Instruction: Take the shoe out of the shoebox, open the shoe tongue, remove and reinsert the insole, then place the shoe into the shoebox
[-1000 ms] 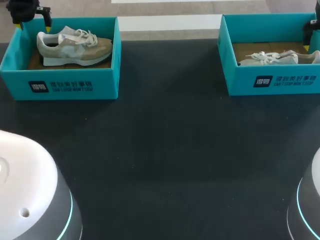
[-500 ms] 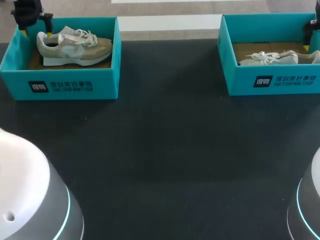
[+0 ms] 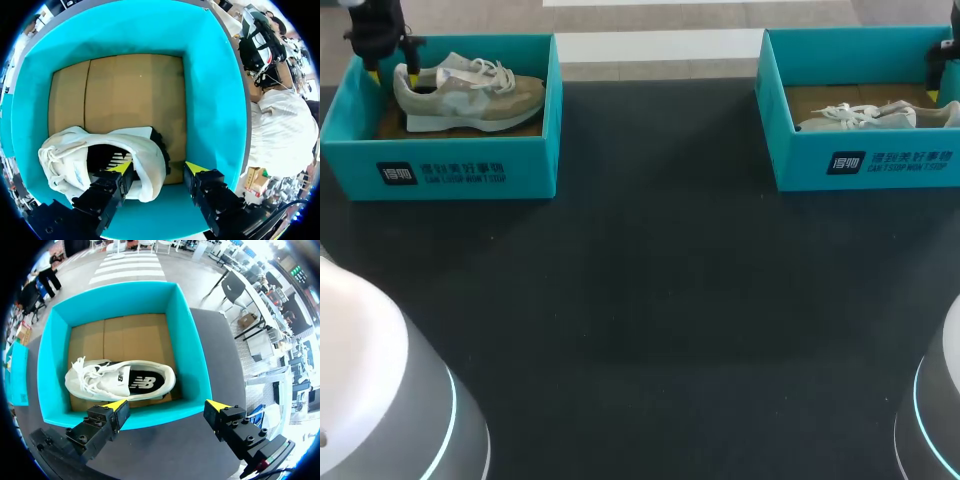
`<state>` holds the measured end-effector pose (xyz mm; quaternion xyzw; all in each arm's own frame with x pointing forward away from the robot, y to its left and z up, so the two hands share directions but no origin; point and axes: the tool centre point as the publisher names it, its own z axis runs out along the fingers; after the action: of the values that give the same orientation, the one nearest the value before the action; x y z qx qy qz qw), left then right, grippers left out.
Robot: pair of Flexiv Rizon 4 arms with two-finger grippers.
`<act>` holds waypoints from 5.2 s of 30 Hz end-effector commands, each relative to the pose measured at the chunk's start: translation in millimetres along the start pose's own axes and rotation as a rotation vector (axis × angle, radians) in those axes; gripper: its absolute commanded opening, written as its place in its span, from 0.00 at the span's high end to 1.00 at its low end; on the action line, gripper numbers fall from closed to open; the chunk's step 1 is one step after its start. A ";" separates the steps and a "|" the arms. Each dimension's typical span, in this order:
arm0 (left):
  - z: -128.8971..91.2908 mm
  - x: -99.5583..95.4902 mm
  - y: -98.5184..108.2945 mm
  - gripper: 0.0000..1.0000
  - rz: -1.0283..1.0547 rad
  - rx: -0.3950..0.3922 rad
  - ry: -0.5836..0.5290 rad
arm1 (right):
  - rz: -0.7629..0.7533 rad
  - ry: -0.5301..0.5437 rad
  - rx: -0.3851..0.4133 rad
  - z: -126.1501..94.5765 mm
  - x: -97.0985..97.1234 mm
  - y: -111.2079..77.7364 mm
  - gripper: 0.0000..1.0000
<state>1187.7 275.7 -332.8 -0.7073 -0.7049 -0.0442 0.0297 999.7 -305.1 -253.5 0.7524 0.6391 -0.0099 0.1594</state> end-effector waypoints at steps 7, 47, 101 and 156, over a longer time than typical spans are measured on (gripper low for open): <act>21.4 3.2 16.8 0.40 -0.019 0.067 -0.032 | 0.002 -0.001 -0.001 0.1 0.5 -0.3 0.00; -25.9 33.6 -5.0 1.00 0.176 0.121 0.068 | 0.002 -0.001 -0.001 0.1 0.5 -0.3 0.00; -173.5 -28.8 -123.6 1.00 -0.002 -0.047 0.112 | 0.002 -0.001 -0.001 0.1 0.5 -0.3 0.00; -205.5 -229.5 -364.5 1.00 0.030 -0.068 0.085 | 0.002 -0.001 -0.001 0.1 0.5 -0.3 0.00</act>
<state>836.5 36.9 -160.7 -0.7142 -0.6951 -0.0542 0.0625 999.8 -305.2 -253.6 0.7525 0.6390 -0.0098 0.1594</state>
